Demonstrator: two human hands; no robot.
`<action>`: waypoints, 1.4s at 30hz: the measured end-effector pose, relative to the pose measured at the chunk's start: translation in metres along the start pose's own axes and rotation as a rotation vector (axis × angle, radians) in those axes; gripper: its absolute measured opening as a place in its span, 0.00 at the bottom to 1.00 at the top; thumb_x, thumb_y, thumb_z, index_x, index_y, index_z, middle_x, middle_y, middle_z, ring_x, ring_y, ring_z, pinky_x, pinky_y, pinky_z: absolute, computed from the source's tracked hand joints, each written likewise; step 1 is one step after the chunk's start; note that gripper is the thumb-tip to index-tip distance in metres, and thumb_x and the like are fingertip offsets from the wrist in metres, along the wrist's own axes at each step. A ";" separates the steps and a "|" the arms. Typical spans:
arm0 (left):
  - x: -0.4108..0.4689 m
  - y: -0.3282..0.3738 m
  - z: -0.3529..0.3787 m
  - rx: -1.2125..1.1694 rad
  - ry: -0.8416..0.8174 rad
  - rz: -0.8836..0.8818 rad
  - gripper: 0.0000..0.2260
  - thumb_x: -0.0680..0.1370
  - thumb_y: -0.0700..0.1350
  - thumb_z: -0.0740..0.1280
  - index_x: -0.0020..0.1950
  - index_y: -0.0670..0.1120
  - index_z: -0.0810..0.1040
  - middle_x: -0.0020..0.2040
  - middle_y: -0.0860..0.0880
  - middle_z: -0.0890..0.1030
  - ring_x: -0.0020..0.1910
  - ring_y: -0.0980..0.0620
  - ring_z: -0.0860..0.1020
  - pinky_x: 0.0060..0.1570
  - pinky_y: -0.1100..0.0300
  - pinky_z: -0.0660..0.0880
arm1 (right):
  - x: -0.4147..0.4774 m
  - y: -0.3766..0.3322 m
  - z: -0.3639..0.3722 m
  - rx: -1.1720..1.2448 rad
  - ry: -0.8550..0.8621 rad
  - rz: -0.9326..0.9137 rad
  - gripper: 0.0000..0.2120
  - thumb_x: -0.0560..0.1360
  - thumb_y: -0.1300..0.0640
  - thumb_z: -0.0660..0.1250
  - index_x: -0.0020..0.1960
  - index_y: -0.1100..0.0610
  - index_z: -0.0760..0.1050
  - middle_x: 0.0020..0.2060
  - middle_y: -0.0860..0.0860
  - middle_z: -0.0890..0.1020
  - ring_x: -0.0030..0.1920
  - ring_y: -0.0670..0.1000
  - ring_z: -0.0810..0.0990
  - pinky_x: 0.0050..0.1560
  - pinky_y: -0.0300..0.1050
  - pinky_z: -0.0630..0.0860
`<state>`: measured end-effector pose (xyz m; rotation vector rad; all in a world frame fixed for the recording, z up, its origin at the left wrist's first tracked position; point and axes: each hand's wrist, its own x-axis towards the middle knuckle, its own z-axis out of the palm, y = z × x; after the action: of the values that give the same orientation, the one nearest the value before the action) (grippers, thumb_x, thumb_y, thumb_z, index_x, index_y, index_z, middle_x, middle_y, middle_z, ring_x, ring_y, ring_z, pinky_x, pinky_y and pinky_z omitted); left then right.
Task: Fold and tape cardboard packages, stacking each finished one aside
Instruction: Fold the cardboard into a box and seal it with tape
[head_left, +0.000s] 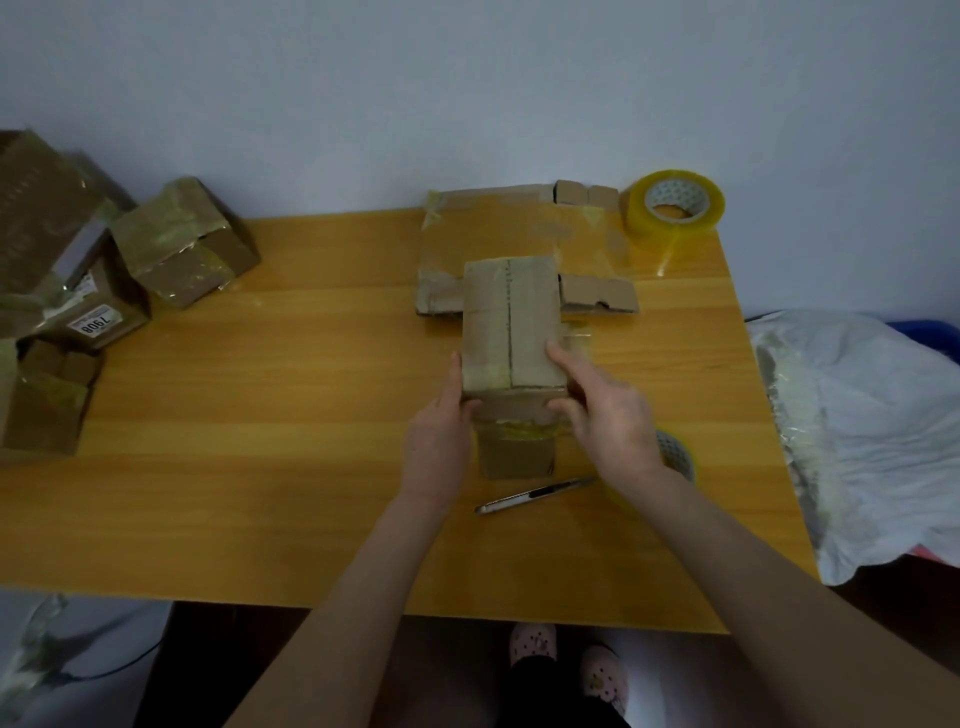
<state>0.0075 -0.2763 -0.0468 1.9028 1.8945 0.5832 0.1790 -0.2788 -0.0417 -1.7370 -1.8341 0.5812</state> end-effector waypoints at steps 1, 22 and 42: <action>-0.001 -0.001 -0.001 -0.030 -0.005 -0.002 0.26 0.81 0.39 0.60 0.77 0.45 0.55 0.50 0.39 0.80 0.48 0.40 0.77 0.48 0.48 0.74 | -0.003 0.002 0.000 0.019 0.017 -0.008 0.29 0.75 0.62 0.69 0.73 0.49 0.65 0.54 0.56 0.83 0.46 0.55 0.83 0.49 0.50 0.81; -0.010 0.007 -0.007 -0.209 0.142 -0.077 0.24 0.78 0.41 0.66 0.73 0.41 0.65 0.49 0.45 0.80 0.46 0.52 0.75 0.46 0.66 0.70 | 0.001 0.001 -0.011 0.183 -0.052 0.109 0.06 0.72 0.57 0.74 0.45 0.58 0.80 0.38 0.50 0.82 0.39 0.50 0.80 0.42 0.49 0.81; 0.010 0.023 0.000 -0.252 0.070 -0.251 0.16 0.83 0.50 0.55 0.65 0.43 0.71 0.48 0.52 0.76 0.41 0.56 0.73 0.33 0.72 0.68 | 0.006 -0.020 0.008 -0.031 -0.183 0.256 0.19 0.80 0.40 0.53 0.59 0.54 0.66 0.45 0.55 0.82 0.41 0.59 0.80 0.39 0.52 0.78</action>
<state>0.0268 -0.2667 -0.0336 1.4795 1.9591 0.7746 0.1585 -0.2736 -0.0350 -2.0148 -1.7587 0.8417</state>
